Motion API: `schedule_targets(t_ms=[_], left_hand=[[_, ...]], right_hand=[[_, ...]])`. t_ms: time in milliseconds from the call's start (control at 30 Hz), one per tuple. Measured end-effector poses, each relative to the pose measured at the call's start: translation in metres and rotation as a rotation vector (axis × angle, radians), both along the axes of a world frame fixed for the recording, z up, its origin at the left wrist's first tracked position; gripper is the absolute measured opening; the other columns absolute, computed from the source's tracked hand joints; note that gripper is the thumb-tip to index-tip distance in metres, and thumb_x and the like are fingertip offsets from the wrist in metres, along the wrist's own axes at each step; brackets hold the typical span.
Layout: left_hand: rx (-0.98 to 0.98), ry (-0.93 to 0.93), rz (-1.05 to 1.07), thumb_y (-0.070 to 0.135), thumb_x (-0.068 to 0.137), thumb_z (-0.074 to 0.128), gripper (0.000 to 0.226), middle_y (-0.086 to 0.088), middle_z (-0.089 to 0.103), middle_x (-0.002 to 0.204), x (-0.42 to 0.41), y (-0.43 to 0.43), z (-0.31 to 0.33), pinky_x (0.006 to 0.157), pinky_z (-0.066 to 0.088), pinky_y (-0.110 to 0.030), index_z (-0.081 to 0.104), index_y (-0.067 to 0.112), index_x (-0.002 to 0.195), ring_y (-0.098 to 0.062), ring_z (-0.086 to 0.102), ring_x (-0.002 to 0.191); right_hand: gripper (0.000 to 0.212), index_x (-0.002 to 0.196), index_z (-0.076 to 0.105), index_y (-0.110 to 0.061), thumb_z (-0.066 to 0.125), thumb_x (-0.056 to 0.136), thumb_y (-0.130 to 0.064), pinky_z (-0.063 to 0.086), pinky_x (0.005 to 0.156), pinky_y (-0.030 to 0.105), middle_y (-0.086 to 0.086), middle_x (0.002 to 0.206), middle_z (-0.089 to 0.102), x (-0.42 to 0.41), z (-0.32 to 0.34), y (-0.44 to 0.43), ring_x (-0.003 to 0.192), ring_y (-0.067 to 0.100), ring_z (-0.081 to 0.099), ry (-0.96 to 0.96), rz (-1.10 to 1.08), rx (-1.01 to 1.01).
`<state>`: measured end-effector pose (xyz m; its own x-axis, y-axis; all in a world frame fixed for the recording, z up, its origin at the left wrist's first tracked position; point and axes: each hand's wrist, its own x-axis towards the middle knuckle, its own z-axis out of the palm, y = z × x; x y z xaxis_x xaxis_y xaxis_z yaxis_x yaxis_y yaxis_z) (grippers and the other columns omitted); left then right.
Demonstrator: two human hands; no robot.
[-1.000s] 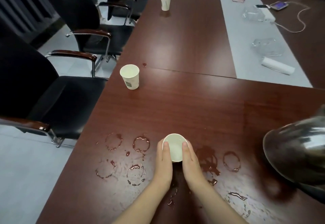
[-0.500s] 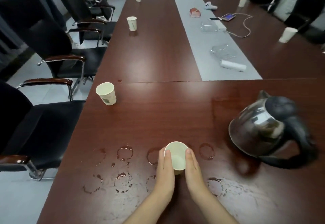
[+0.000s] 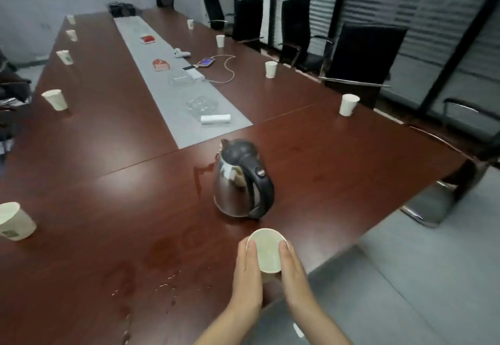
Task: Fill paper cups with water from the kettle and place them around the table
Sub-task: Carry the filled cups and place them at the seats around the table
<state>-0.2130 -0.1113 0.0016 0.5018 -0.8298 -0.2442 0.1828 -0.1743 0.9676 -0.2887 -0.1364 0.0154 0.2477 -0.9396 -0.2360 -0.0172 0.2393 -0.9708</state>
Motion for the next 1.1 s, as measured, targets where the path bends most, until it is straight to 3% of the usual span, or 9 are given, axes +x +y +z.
schedule_targets(t_ms=[133,200,267,367,700,833,1100], left_hand=[[-0.036,0.006,-0.131,0.052,0.084,0.036,0.045,-0.003,0.067,0.101,-0.09,-0.025,0.019,0.09,0.05,-0.042,0.06,0.019,0.104,-0.022,0.063,0.097],[-0.056,-0.009,-0.178,0.045,0.095,0.036,0.037,-0.003,0.065,0.096,-0.135,-0.035,0.022,0.085,0.049,-0.031,0.058,0.017,0.102,-0.01,0.061,0.087],[-0.064,-0.01,-0.217,0.027,0.103,0.031,0.029,0.0,0.062,0.09,-0.176,-0.045,0.026,0.074,0.047,-0.016,0.056,0.013,0.099,0.002,0.058,0.075],[-0.07,-0.012,-0.286,0.02,0.103,0.029,0.029,0.004,0.059,0.085,-0.242,-0.065,0.031,0.066,0.043,-0.008,0.055,0.014,0.093,0.001,0.056,0.073],[0.016,-0.037,-0.558,0.026,0.102,0.032,0.03,-0.005,0.065,0.094,-0.421,-0.147,0.037,0.077,0.048,-0.027,0.058,0.01,0.097,-0.017,0.061,0.088],[0.04,-0.025,-0.639,0.026,0.102,0.03,0.025,-0.002,0.06,0.092,-0.486,-0.193,0.044,0.067,0.043,-0.022,0.052,0.018,0.094,-0.013,0.057,0.083],[0.082,0.01,-0.785,0.028,0.102,0.029,0.021,0.001,0.057,0.094,-0.619,-0.3,0.054,0.067,0.044,-0.024,0.05,0.022,0.102,-0.011,0.055,0.086]], right_hand=[[0.028,0.101,0.062,-0.02,0.034,0.103,-0.023,0.045,0.07,0.008,-0.007,0.094,0.067,-0.092,0.009,-0.016,0.076,-0.011,0.061,0.001,-0.13,-0.013],[0.029,0.105,0.061,-0.019,0.033,0.103,-0.025,0.046,0.074,0.01,-0.006,0.098,0.068,-0.139,0.011,-0.023,0.082,-0.008,0.062,0.008,-0.162,-0.006],[0.029,0.107,0.061,-0.02,0.033,0.103,-0.027,0.049,0.083,0.019,-0.004,0.101,0.069,-0.182,0.013,-0.031,0.091,0.0,0.064,0.021,-0.192,0.009],[0.03,0.107,0.061,-0.02,0.034,0.103,-0.03,0.049,0.093,0.033,-0.001,0.105,0.069,-0.248,0.014,-0.046,0.1,0.013,0.064,0.013,-0.26,0.046],[0.029,0.095,0.061,-0.023,0.033,0.103,-0.031,0.049,0.095,0.039,-0.008,0.094,0.067,-0.422,0.026,-0.104,0.089,0.006,0.063,0.004,-0.569,0.074],[0.03,0.094,0.06,-0.026,0.032,0.103,-0.033,0.048,0.099,0.045,-0.008,0.096,0.065,-0.484,0.032,-0.143,0.093,0.009,0.062,0.027,-0.642,0.067],[0.03,0.1,0.059,-0.027,0.031,0.102,-0.038,0.047,0.1,0.044,-0.004,0.104,0.065,-0.612,0.039,-0.238,0.101,0.014,0.062,0.007,-0.772,0.095]])
